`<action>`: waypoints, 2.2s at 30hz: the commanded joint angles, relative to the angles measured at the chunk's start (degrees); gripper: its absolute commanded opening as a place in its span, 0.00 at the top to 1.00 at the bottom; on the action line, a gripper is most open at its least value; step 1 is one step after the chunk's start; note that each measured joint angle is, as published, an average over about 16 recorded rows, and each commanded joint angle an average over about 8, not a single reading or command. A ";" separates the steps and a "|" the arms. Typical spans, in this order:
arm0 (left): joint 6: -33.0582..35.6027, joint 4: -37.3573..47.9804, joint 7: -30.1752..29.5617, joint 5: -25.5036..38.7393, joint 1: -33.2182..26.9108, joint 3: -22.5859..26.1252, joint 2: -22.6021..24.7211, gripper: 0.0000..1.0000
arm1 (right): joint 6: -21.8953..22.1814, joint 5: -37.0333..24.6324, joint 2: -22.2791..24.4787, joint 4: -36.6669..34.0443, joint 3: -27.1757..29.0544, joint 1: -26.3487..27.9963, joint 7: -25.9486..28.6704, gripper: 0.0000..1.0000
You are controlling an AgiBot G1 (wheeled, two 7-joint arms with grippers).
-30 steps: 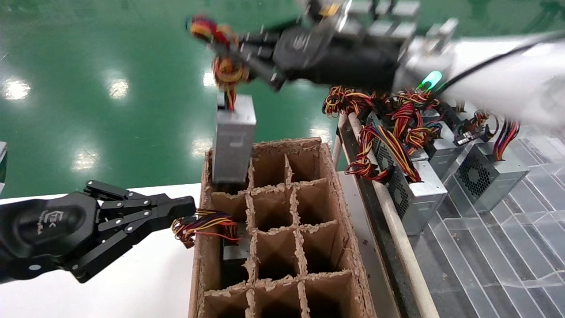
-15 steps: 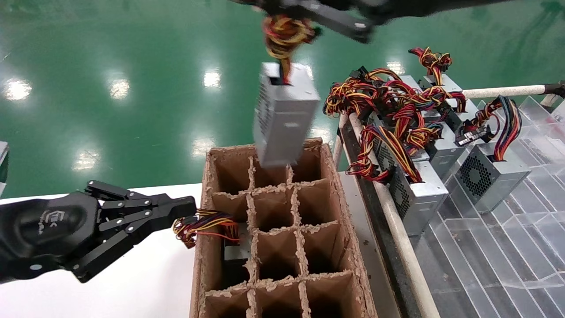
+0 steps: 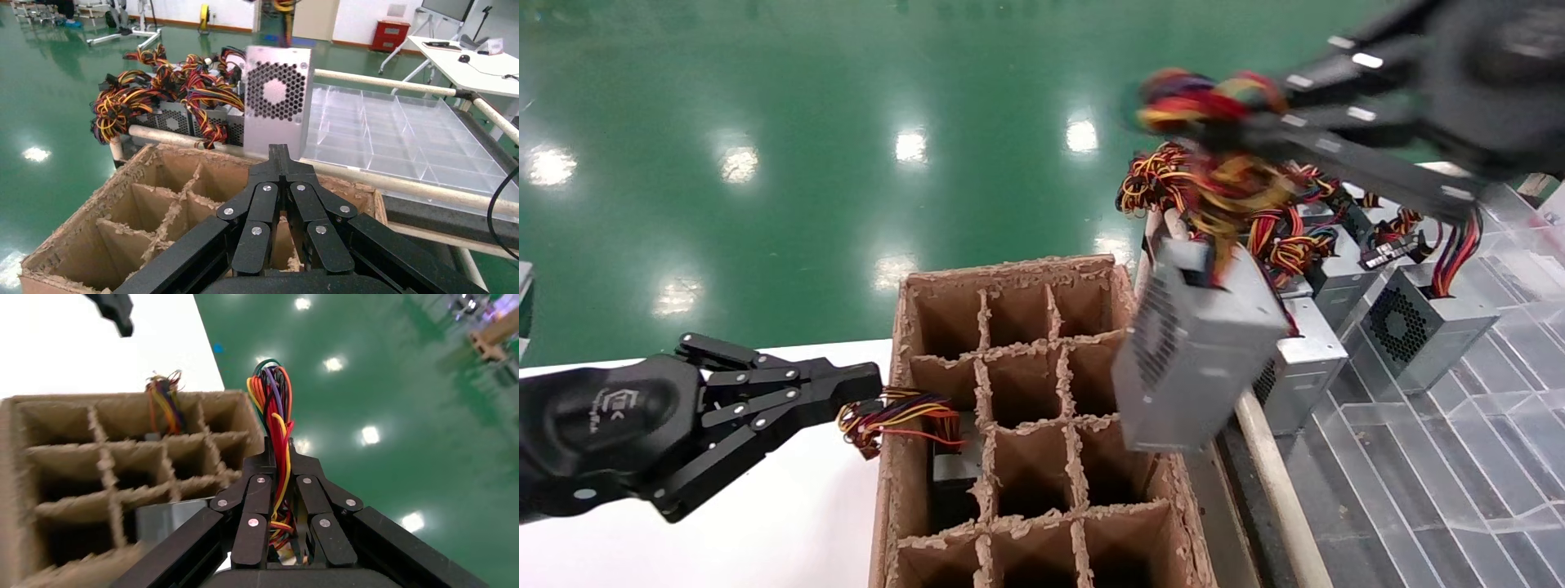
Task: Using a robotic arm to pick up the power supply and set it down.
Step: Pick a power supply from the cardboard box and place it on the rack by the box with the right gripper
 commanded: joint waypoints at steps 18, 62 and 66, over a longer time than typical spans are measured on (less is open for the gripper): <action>0.00 0.00 0.00 0.00 0.00 0.00 0.00 1.00 | -5.17 12.13 21.71 0.11 -11.13 -0.82 -3.61 1.00; 0.00 0.00 0.00 0.00 0.00 0.00 0.00 1.00 | 5.44 -0.27 19.54 -0.05 -15.88 -4.20 -5.68 1.00; 0.00 0.00 0.00 0.00 0.00 0.00 0.00 1.00 | 8.42 0.54 18.20 -0.11 -16.72 -6.00 -6.62 1.00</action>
